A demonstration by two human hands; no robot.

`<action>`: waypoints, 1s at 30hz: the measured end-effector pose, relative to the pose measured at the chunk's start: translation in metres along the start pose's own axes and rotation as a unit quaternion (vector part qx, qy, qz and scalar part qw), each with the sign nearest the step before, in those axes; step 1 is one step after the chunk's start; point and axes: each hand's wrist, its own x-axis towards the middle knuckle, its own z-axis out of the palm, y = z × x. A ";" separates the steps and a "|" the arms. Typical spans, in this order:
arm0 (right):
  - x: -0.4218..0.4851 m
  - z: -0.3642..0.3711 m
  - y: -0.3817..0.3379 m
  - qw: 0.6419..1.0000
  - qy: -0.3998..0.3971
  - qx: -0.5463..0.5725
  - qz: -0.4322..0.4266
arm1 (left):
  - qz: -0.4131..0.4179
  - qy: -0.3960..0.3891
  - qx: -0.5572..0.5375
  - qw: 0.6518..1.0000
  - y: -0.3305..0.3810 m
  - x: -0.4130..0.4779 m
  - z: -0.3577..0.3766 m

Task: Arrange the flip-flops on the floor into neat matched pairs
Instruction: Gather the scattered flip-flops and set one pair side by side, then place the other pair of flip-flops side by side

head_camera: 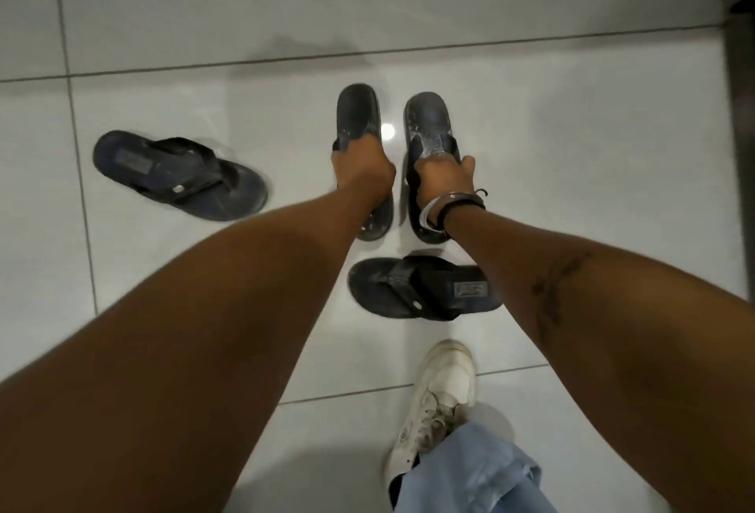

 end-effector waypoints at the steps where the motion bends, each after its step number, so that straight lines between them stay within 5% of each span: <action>1: 0.002 0.000 0.003 1.000 -0.005 0.002 -0.001 | 0.005 0.001 -0.005 1.000 0.006 0.004 0.003; 11: -0.009 0.009 0.016 0.997 0.055 0.027 -0.036 | -0.007 -0.015 -0.043 0.999 0.016 -0.006 0.011; 16: -0.068 0.027 -0.011 0.981 0.083 0.117 0.127 | -0.013 0.119 -0.103 0.987 -0.030 -0.018 -0.013; 19: -0.093 0.043 -0.044 0.910 -0.012 0.227 0.346 | -0.115 0.212 -0.045 0.969 -0.091 -0.005 -0.044; 21: -0.100 0.054 -0.060 0.835 -0.065 0.274 0.473 | -0.193 0.202 0.010 0.960 -0.133 0.005 -0.064; 23: -0.100 0.071 -0.065 0.794 -0.095 0.318 0.509 | -0.250 0.156 0.048 0.954 -0.166 0.013 -0.077; 26: -0.096 0.083 -0.069 0.821 -0.112 0.345 0.441 | -0.251 0.077 0.090 0.961 -0.195 0.027 -0.083; 28: -0.101 0.090 -0.074 0.892 -0.160 0.208 0.369 | -0.223 0.064 0.105 0.967 -0.206 0.034 -0.085; 30: -0.104 0.088 -0.084 0.905 -0.164 0.163 0.358 | -0.194 0.064 0.094 0.975 -0.214 0.035 -0.090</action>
